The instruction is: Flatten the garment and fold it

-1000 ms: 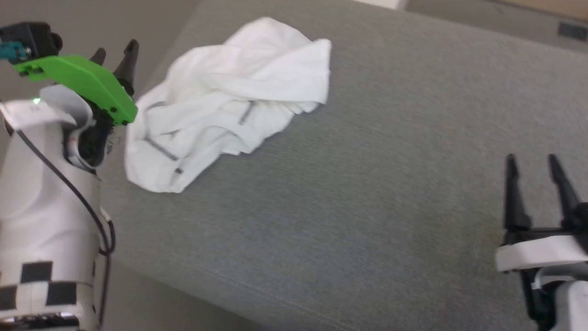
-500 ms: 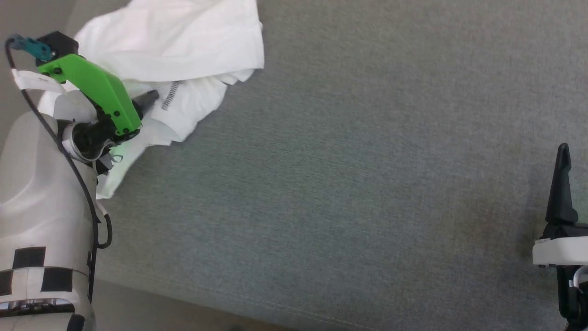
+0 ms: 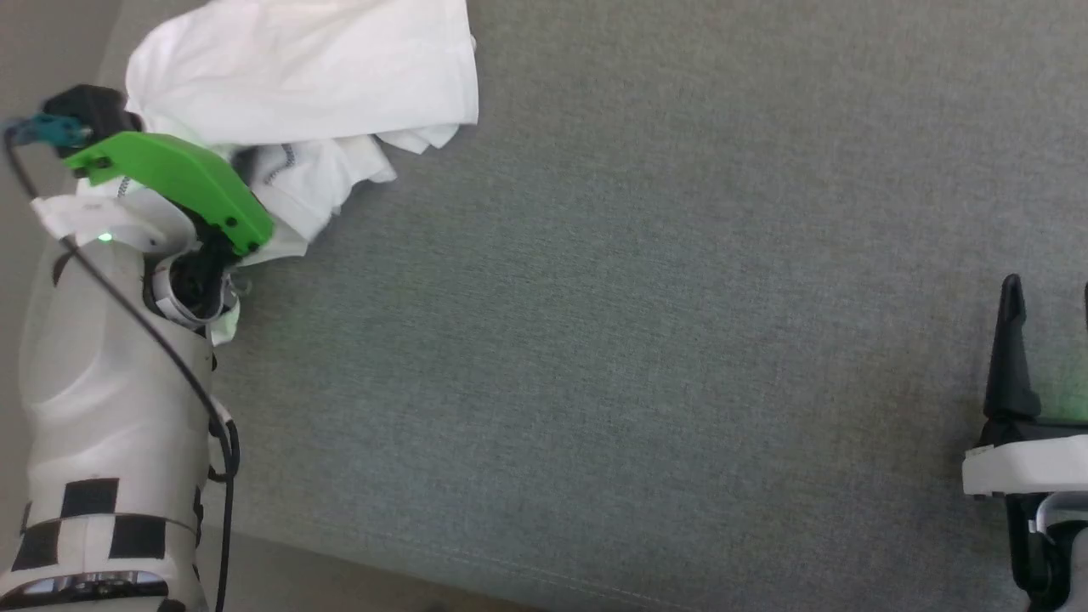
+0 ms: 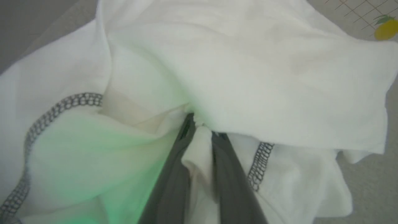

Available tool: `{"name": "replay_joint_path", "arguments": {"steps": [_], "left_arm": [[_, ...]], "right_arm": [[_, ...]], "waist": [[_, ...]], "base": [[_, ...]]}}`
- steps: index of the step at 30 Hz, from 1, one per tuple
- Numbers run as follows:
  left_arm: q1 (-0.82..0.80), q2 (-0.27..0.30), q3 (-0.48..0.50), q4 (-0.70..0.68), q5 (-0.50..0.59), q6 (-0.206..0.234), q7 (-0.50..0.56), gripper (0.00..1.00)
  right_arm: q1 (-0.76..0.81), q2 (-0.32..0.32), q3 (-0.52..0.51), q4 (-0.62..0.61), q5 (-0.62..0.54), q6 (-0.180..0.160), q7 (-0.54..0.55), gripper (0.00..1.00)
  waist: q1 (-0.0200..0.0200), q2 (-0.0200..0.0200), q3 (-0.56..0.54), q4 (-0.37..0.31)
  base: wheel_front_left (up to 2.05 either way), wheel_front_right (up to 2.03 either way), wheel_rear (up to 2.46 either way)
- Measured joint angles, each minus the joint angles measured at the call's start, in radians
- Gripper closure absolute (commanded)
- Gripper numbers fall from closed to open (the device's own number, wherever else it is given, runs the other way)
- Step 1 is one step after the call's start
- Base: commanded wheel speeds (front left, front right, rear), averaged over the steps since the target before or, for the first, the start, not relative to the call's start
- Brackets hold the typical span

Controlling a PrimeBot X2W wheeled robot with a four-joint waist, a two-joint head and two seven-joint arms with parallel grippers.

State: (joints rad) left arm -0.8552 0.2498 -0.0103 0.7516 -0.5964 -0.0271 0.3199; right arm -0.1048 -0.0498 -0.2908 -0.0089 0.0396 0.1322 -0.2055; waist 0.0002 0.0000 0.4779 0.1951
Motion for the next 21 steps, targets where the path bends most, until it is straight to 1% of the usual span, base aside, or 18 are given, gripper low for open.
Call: {"name": "replay_joint_path", "arguments": {"steps": [2,3,6,9,13,16,18,21], "left_arm": [[-0.004,-0.002,0.027,-0.007,-0.008,0.0,-0.083,1.0],[-0.01,0.004,0.033,-0.013,-0.008,-0.007,-0.12,1.0],[-0.045,0.019,0.04,-0.034,-0.009,-0.032,-0.181,1.0],[-0.102,0.037,0.031,-0.071,0.0,-0.052,-0.221,1.0],[-0.202,0.063,-0.018,-0.141,0.023,-0.075,-0.243,1.0],[-0.285,0.062,-0.053,-0.181,0.02,-0.087,-0.232,1.0],[-0.34,0.052,-0.08,-0.206,0.011,-0.092,-0.217,1.0],[-0.397,0.014,-0.115,-0.226,-0.014,-0.095,-0.194,1.0]], "right_arm": [[0.0,0.0,0.005,0.015,0.009,0.0,-0.007,0.0],[0.001,0.0,0.007,0.026,0.015,0.0,-0.008,0.0],[0.003,0.0,0.012,0.058,0.03,0.0,-0.017,0.0],[0.009,0.0,0.015,0.094,0.048,0.0,-0.028,0.0],[0.028,0.0,0.023,0.141,0.076,0.0,-0.039,0.0],[0.03,0.0,0.03,0.17,0.092,0.0,-0.045,0.0],[0.031,0.001,0.034,0.187,0.1,0.0,-0.047,0.0],[0.033,0.001,0.029,0.197,0.107,0.0,-0.05,0.0]], "waist": [[0.0,0.0,-0.022,0.004],[0.0,0.0,-0.036,0.006],[0.0,0.0,-0.078,0.012],[-0.0001,0.0,-0.125,0.016],[-0.0001,0.0,-0.193,0.018],[-0.0002,0.0,-0.244,0.014],[-0.0002,0.0,-0.278,0.006],[-0.0002,0.0,-0.318,-0.014]], "base": [[0.0,0.0,0.0],[0.0,0.0,0.0],[0.0,0.0,0.0],[0.0,0.0,0.0],[0.0,0.0,0.0],[0.0,0.0,0.0],[0.0,0.0,0.0],[0.0,0.0,0.0]]}}
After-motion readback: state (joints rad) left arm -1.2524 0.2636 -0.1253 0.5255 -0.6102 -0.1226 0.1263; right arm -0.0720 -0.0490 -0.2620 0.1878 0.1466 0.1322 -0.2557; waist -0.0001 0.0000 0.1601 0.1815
